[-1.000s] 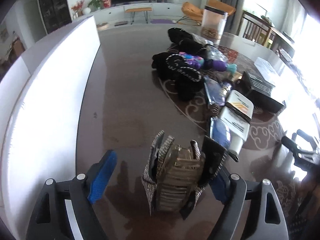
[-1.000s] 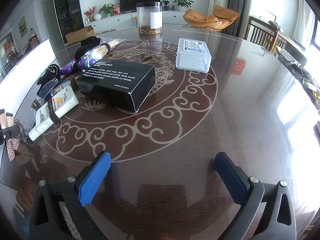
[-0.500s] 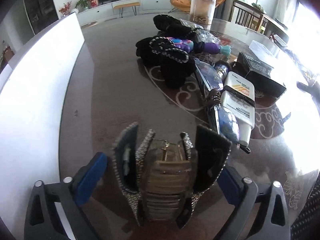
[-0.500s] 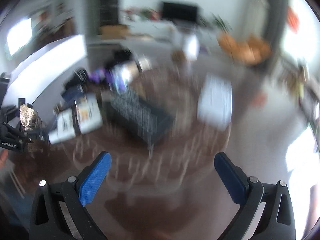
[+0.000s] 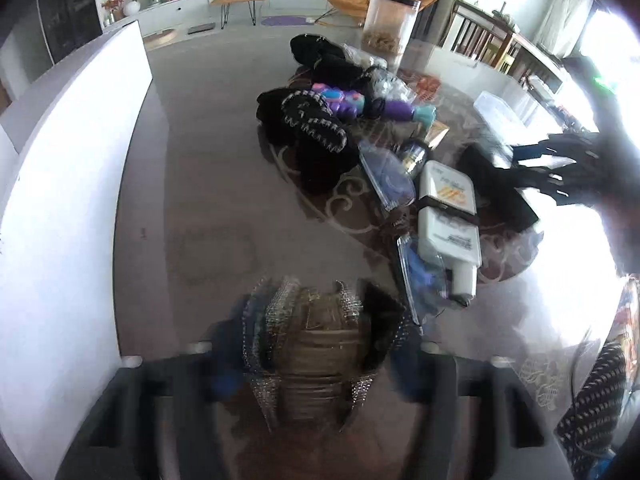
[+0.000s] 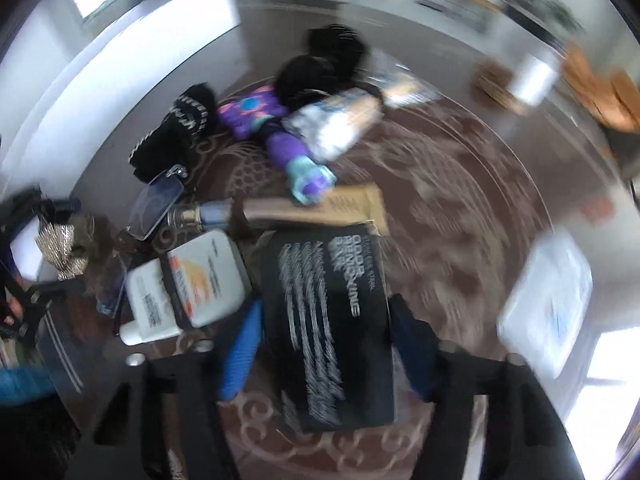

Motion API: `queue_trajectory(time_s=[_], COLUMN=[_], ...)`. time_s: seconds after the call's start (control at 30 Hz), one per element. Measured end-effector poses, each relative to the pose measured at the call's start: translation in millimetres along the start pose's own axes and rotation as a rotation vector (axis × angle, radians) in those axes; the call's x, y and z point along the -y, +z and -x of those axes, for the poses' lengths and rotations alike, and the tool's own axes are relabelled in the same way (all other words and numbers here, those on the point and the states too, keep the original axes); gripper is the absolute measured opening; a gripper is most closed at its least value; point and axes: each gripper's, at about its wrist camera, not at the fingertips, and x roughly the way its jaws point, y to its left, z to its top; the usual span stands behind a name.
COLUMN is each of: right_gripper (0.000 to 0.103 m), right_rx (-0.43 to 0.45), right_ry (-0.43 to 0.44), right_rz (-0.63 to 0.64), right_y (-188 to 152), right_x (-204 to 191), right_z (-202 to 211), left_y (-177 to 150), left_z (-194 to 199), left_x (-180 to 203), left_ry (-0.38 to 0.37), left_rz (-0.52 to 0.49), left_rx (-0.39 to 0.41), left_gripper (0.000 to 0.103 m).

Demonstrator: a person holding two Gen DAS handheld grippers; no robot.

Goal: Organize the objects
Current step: 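Grasp the rhinestone hair claw with the left tool while the right tool grasps the black box, then carry both items into the cardboard-lined white box and open both tools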

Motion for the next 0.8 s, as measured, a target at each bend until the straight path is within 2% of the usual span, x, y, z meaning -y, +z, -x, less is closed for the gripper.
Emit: queue_trajectory(time_s=[0.13, 0.3, 0.43, 0.53, 0.63, 0.73, 0.8], right_gripper=[0.059, 0.059, 0.059, 0.059, 0.059, 0.059, 0.059], right_rx=[0.055, 0.144, 0.221, 0.309, 0.404, 0.478, 0.498], right_ry=[-0.02, 0.011, 0.028, 0.084, 0.174, 0.313, 0.428], right_rz=[-0.147, -0.343, -0.407, -0.404, -0.332, -0.238, -0.189], right_y=[-56, -123, -134, -116, -74, -27, 7], right_x=[0, -7, -21, -48, -95, -158, -200], right_z=[23, 52, 79, 106, 135, 151, 150], left_y=[-12, -30, -36, -36, -40, -49, -59], left_z=[9, 33, 83, 138, 184, 209, 209], left_x=[8, 11, -2, -29, -71, -126, -163], left_ry=[0.007, -0.096, -0.166, -0.16, -0.072, 0.031, 0.13], left_rz=[-0.016, 0.035, 0.086, 0.116, 0.16, 0.249, 0.309], left_rx=[0.054, 0.13, 0.234, 0.343, 0.42, 0.436, 0.407], left_gripper=[0.053, 0.053, 0.052, 0.052, 0.053, 0.053, 0.052])
